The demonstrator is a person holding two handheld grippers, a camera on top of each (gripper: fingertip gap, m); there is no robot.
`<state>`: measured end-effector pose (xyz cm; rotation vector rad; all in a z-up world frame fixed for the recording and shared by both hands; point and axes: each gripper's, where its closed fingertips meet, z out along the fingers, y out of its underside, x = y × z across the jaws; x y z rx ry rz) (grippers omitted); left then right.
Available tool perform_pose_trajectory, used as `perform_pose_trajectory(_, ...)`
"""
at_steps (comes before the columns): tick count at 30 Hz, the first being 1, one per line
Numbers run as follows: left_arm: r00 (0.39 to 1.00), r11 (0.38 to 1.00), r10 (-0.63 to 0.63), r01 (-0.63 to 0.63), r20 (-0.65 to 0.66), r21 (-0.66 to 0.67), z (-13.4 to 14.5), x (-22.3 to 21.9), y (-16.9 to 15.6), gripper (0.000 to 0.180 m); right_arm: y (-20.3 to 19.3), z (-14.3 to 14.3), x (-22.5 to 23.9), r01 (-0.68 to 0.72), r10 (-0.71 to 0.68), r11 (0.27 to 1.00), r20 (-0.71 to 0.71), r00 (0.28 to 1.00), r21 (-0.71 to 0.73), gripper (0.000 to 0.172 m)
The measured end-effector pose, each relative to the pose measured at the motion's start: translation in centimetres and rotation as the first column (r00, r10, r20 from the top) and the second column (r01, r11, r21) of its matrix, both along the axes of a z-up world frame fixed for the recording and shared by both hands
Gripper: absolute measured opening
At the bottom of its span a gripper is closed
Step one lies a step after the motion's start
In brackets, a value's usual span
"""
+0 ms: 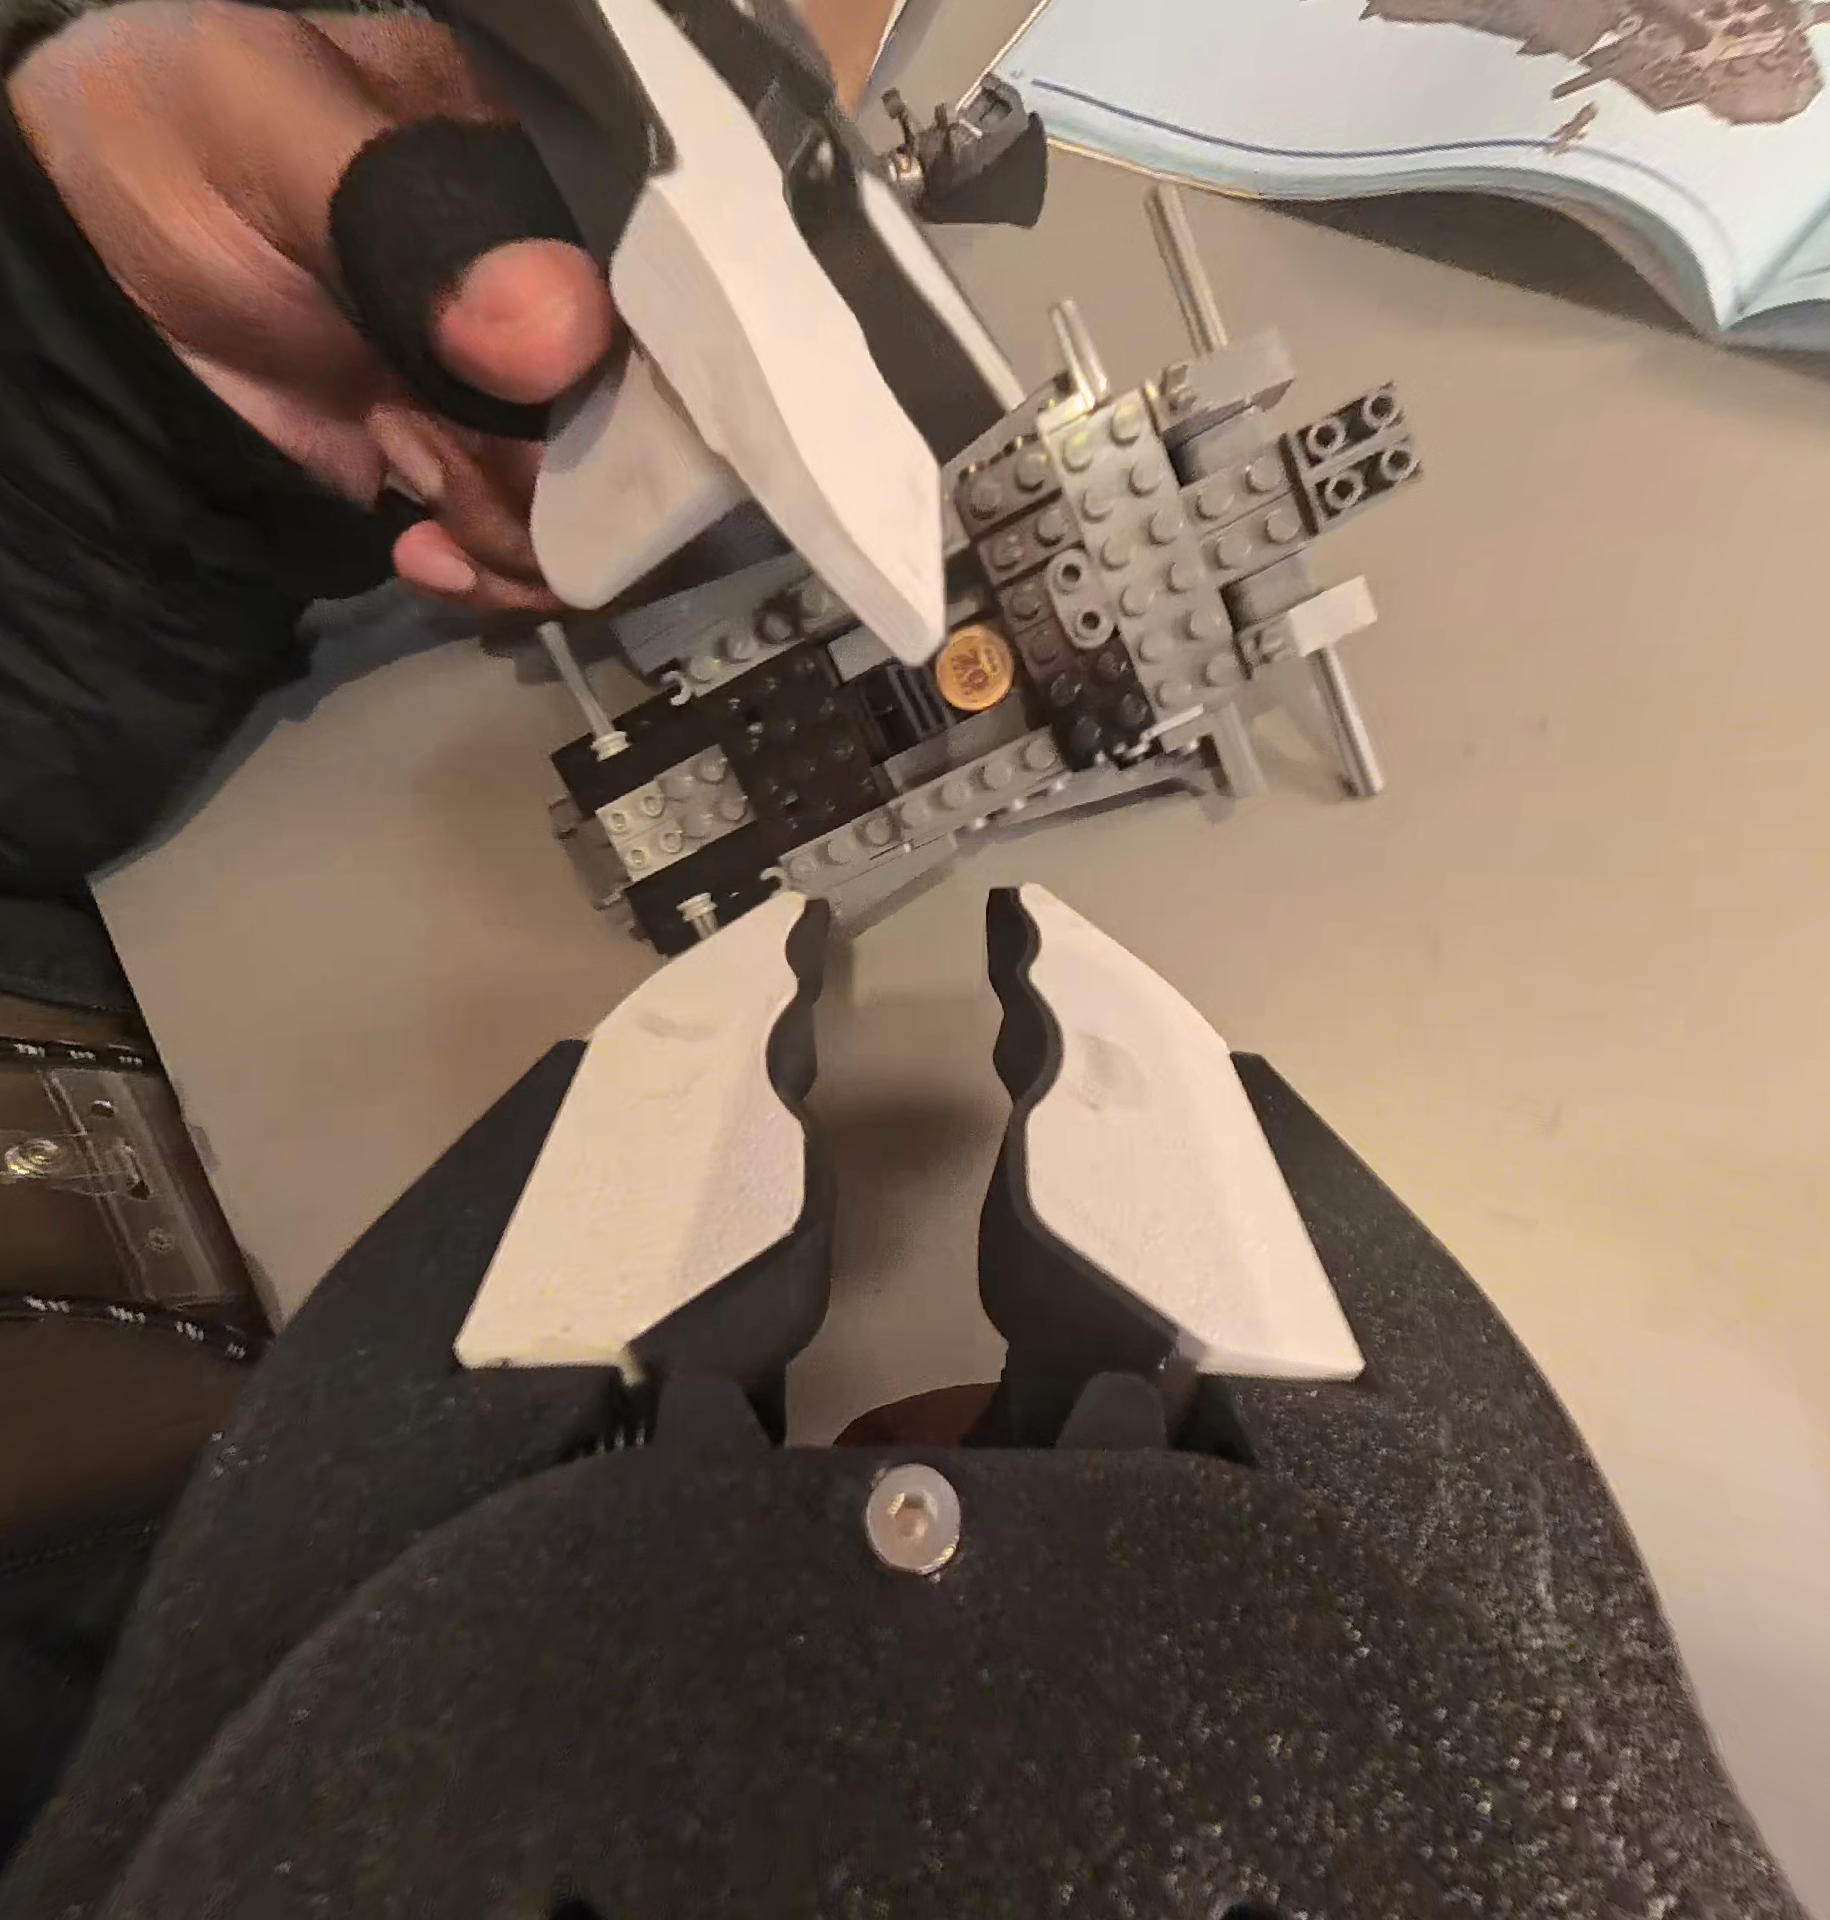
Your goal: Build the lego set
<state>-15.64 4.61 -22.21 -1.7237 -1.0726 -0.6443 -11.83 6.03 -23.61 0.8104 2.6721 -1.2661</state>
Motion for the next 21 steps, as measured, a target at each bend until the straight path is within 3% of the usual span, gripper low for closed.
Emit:
perform_pose_trajectory(4, 0.985, 0.98, -0.055, 0.022, -0.163, -0.197, -0.9, 0.0, -0.7, 0.078, -0.3, -0.6, 0.4, -0.018, 0.018, 0.999, -0.017, 1.0, 0.036, 0.031)
perform_pose_trajectory(8, 0.941, 0.936, -0.197, 0.098, -0.274, -0.339, -1.6, 0.9, -1.0, 0.082, 0.2, -0.8, -0.1, -0.006, 0.009, 0.998, -0.04, 0.999, 0.057, 0.031)
perform_pose_trajectory(17, 0.898, 0.859, -0.32, 0.14, -0.303, -0.492, -2.2, 1.8, -3.9, 0.077, 3.9, -0.5, -3.1, 0.1, -0.082, 0.984, -0.129, 0.988, 0.146, 0.035)
perform_pose_trajectory(21, 0.846, 0.83, -0.431, 0.236, -0.314, -0.505, -2.4, 3.4, -2.8, 0.08, 4.6, -0.2, -4.7, 0.16, -0.132, 0.975, -0.177, 0.975, 0.157, 0.039)
